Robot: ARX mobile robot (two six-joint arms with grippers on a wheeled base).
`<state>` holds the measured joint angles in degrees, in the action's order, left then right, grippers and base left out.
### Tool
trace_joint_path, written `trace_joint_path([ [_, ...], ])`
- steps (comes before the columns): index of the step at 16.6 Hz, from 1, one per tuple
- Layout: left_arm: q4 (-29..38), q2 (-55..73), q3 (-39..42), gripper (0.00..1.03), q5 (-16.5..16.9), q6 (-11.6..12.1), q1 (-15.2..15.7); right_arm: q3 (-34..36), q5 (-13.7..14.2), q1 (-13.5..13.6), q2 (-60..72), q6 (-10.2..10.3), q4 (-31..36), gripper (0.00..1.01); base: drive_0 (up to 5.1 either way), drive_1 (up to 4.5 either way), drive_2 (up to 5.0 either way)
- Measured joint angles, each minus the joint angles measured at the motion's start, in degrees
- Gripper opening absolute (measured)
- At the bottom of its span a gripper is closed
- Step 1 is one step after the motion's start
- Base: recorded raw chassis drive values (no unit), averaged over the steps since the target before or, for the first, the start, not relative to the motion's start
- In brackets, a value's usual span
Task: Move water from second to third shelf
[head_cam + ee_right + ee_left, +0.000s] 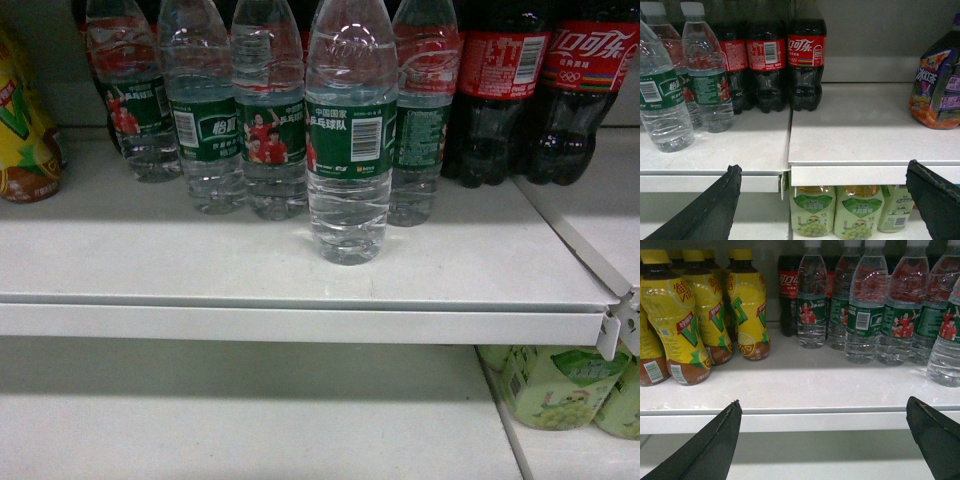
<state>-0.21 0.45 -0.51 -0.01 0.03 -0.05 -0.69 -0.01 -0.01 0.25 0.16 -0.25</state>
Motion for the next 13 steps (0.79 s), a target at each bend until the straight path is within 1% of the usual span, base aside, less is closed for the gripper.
trace_joint_path([
  [4,0.00,0.00,0.00,0.98,0.00,0.00,0.00,0.00,0.00,0.00,0.00,0.00,0.00,0.98,0.0,0.00,0.0],
  [5,-0.02,0.00,0.00,0.98,0.00,0.00,0.00,-1.11,6.88,2.91,1.60,3.80,-4.39,0.98,0.0,0.00,0.0],
  [6,0.02,0.00,0.00,0.98,0.00,0.00,0.00,-1.79,11.39,3.56,4.37,8.04,-4.92,0.98,0.0,0.00,0.0],
  [7,0.00,0.00,0.00,0.98,-0.11,-0.02,0.00,-2.82,11.91,0.76,5.27,11.56,-4.52,0.98,0.0,0.00,0.0],
  [8,0.00,0.00,0.00,0.98,0.00,0.00,0.00,-4.55,9.51,-2.21,7.19,12.59,-0.96,0.98,0.0,0.00,0.0],
  [9,0.02,0.00,0.00,0.98,0.00,0.00,0.00,-7.50,5.66,-5.62,12.41,12.90,4.70,0.98,0.0,0.00,0.0],
  [10,0.02,0.00,0.00,0.98,-0.02,0.00,0.00,-9.68,3.02,-7.85,17.81,12.85,9.81,0.98,0.0,0.00,0.0],
  [11,0.02,0.00,0.00,0.98,-0.02,0.00,0.00,-11.78,1.53,-8.63,24.17,12.24,14.99,0.98,0.0,0.00,0.0],
  [12,0.02,0.00,0.00,0.98,0.00,0.00,0.00,-13.79,0.90,-8.37,29.83,11.93,19.32,0.98,0.0,0.00,0.0],
  [13,0.02,0.00,0.00,0.98,-0.02,0.00,0.00,-15.06,1.09,-6.82,34.05,11.02,22.84,0.98,0.0,0.00,0.0],
])
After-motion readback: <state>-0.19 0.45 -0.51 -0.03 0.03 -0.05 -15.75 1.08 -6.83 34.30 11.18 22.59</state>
